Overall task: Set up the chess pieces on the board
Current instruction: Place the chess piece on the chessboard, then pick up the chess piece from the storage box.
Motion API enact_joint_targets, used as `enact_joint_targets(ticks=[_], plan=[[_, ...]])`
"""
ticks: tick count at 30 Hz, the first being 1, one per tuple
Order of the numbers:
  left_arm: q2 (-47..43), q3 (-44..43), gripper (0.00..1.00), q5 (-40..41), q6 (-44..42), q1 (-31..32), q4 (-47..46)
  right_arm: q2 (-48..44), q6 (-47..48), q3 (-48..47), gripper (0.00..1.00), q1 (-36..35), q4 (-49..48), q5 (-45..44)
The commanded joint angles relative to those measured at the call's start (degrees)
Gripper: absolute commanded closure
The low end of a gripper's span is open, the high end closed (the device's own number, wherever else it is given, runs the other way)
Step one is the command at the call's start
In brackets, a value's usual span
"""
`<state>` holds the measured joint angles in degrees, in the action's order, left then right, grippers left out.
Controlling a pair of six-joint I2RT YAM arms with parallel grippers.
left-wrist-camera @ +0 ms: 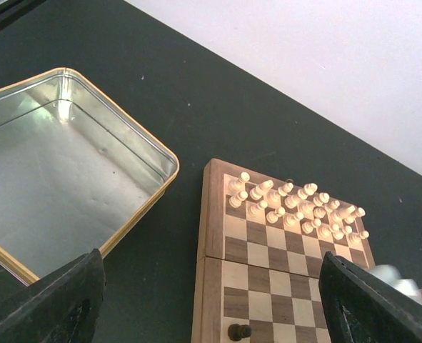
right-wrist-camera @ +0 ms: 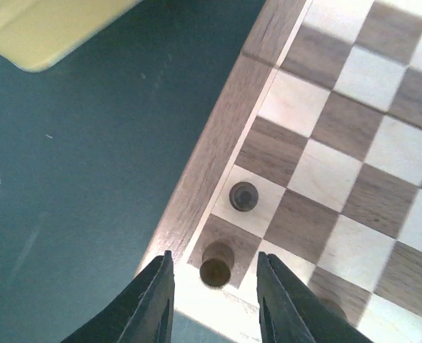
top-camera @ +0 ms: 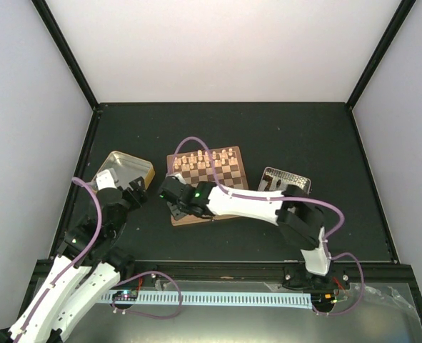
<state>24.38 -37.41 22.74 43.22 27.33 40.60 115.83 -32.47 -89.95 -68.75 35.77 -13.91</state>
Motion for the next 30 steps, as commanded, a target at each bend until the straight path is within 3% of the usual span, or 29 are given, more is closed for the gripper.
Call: enact_joint_targets(ticks=[1, 6, 15, 22, 30], plan=[[-0.1, -2.1, 0.15, -1.5, -1.7, -0.4, -1.4, -11.7, -2.6, 4.5, 0.67, 1.9, -3.3, -0.3], [0.8, -1.5, 0.13, -5.1, -4.3, -0.4, -4.5, -24.9, -7.6, 17.5, 0.67, 7.9, -4.1, -3.7], [1.9, 0.2, 0.12, -9.7, -6.9, -0.5, -10.2, -44.6, -11.6, 39.9, 0.66, 29.3, 0.2, -6.8], [3.1, 0.8, 0.12, -11.8, -6.7, -0.5, -11.5, -42.8, -9.0, 47.8, 0.65, 40.2, -2.1, -2.6], [3.5, 0.7, 0.12, -12.0, -6.8, -0.5, -11.6, -36.6, -7.0, 47.9, 0.7, 42.5, -5.2, -1.7]])
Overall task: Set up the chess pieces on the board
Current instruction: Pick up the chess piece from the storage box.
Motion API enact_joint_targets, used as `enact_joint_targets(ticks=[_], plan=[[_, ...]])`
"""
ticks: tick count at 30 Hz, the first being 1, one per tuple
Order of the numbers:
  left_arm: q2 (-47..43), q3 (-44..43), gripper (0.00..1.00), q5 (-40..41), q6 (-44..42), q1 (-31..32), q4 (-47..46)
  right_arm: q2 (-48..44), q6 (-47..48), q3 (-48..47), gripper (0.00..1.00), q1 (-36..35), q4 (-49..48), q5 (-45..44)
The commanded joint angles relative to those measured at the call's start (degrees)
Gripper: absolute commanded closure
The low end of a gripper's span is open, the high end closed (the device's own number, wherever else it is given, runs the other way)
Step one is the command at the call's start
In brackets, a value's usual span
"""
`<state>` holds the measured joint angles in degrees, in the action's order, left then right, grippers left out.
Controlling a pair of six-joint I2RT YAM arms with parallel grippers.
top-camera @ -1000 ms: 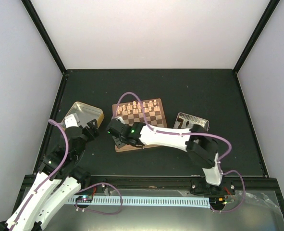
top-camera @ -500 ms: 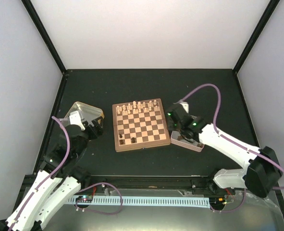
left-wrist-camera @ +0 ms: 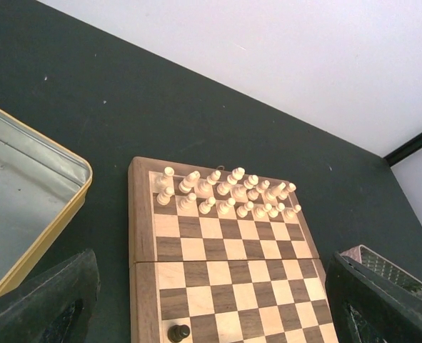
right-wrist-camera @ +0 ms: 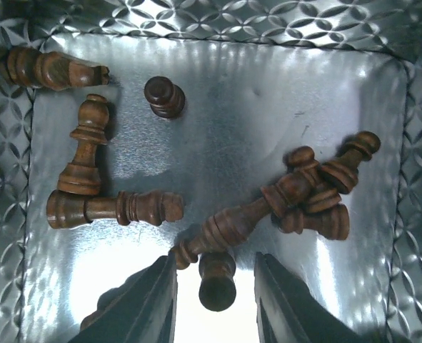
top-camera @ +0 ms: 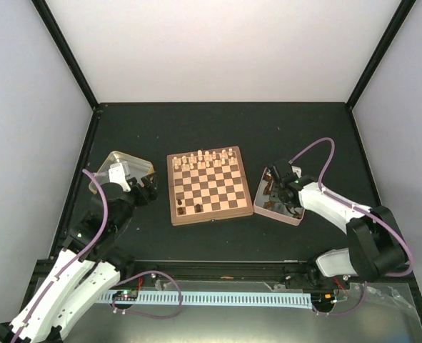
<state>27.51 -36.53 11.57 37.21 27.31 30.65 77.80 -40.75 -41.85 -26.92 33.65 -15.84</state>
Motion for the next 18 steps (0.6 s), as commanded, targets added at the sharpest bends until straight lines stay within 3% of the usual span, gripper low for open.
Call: enact_joint_targets(ticks=[1, 10, 14, 18], plan=[[0.3, -0.2, 0.12, -0.9, -0.9, -0.5, -1.6, 2.0, 1.4, -0.3, 0.72, 0.7, -3.4, 0.2], [-0.1, -0.1, 0.12, -0.8, -1.1, -0.5, -1.1, 4.7, 1.6, -1.0, 0.8, 1.3, -3.2, -0.5], [-0.2, 0.0, 0.12, -0.8, -1.2, -0.5, -0.9, 3.6, 2.1, -1.7, 0.94, 1.3, -2.0, -0.5], [-0.2, 0.0, 0.12, -0.9, -1.2, -0.5, -1.1, -0.3, 2.5, -3.5, 0.98, 1.2, 0.9, -0.5]])
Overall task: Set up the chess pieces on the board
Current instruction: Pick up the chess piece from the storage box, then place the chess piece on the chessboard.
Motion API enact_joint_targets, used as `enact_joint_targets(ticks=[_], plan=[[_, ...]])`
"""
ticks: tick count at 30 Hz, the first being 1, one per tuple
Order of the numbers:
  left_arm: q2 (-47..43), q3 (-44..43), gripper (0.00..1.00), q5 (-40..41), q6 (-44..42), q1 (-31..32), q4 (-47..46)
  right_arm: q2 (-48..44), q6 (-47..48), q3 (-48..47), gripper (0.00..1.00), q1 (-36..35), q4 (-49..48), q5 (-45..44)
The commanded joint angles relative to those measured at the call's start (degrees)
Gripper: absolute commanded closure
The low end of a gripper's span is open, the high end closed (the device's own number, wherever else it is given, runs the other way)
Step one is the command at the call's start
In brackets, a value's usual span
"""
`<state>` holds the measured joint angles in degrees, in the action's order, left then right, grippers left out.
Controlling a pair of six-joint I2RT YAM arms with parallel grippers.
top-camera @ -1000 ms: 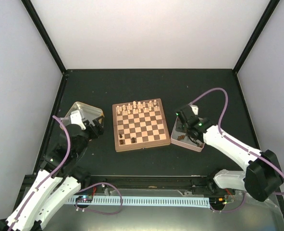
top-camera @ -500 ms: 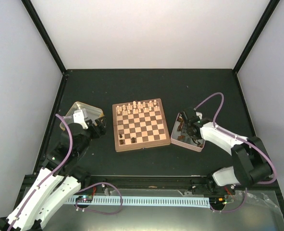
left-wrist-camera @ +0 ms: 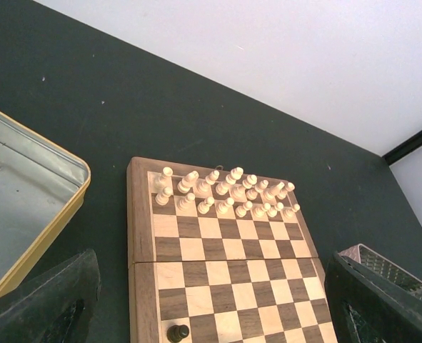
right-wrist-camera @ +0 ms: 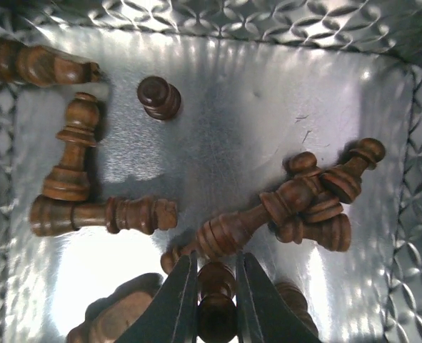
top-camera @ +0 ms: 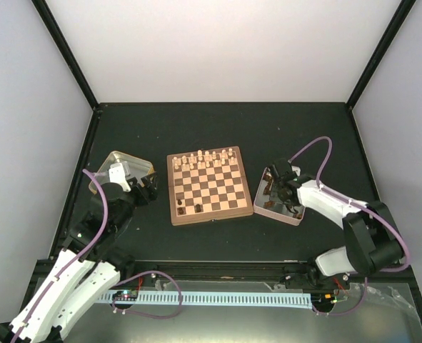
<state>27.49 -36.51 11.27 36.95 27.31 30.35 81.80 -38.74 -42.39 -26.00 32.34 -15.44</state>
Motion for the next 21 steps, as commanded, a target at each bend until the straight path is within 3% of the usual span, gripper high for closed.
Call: enact_joint_targets(ticks=[1, 10, 21], plan=[[-0.1, -0.1, 0.12, -0.6, -1.0, -0.5, -0.8, -5.3, 0.5, -3.6, 0.98, 0.3, 2.9, -0.6], [0.2, 0.3, 0.12, -1.5, -0.8, -0.5, -1.5, -10.5, 0.8, -8.9, 0.98, -5.6, 4.7, 5.0], [0.7, 0.5, 0.13, -2.3, -0.6, -0.5, -1.6, 3.1, 0.4, -15.5, 0.95, -20.5, 3.9, 2.8]])
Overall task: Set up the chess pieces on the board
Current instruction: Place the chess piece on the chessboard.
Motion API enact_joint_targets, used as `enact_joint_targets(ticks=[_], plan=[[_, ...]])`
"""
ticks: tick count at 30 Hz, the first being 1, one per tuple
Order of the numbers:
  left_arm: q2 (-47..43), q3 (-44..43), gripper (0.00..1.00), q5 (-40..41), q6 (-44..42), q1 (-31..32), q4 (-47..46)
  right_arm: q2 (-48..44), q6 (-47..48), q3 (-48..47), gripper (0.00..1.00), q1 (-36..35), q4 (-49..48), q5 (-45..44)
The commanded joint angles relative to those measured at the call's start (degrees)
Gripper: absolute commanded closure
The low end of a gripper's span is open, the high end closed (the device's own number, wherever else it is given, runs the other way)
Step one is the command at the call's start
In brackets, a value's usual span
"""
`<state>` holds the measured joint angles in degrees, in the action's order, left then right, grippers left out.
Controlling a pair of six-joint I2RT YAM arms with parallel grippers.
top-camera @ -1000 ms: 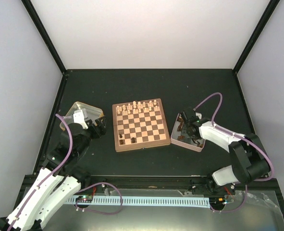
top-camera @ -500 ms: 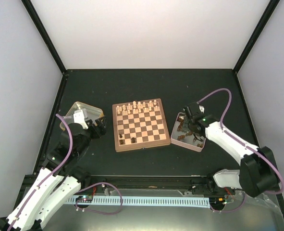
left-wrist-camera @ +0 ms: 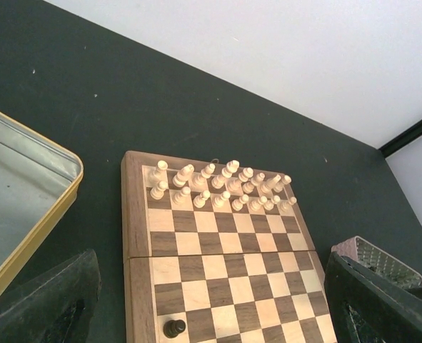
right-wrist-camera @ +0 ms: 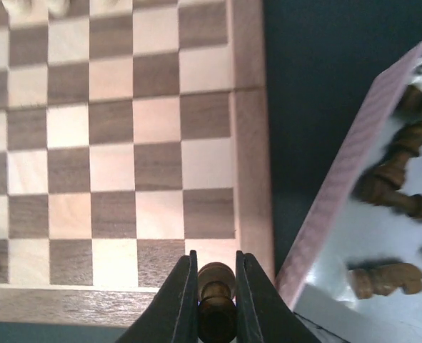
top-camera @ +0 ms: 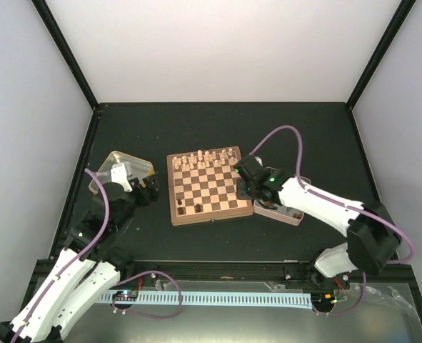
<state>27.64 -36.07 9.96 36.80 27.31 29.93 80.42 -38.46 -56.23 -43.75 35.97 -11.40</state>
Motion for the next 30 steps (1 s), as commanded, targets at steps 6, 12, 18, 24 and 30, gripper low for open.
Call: enact_joint_targets(ticks=[6, 12, 18, 24, 30], plan=[[0.4, 0.1, 0.13, -0.9, -0.6, -0.5, -0.8, 10.3, 0.5, -2.4, 0.94, -4.3, -0.5, -1.6], [0.2, 0.0, 0.13, -0.7, -0.7, -0.5, -0.6, 13.2, 0.6, -2.1, 0.93, -4.3, -2.0, -1.6], [0.1, 0.1, 0.13, -0.5, -0.9, -0.5, -0.3, 13.5, 0.6, -2.8, 0.83, -4.3, -0.7, -1.9], [0.6, 0.0, 0.12, -1.0, -1.1, -0.5, -0.9, 8.9, 0.9, -4.4, 0.69, -4.1, 1.0, -3.7], [1.3, -0.1, 0.12, -2.2, -1.6, -0.5, -1.2, 0.0, -1.2, -0.5, 0.67, 1.4, 0.4, -7.5]])
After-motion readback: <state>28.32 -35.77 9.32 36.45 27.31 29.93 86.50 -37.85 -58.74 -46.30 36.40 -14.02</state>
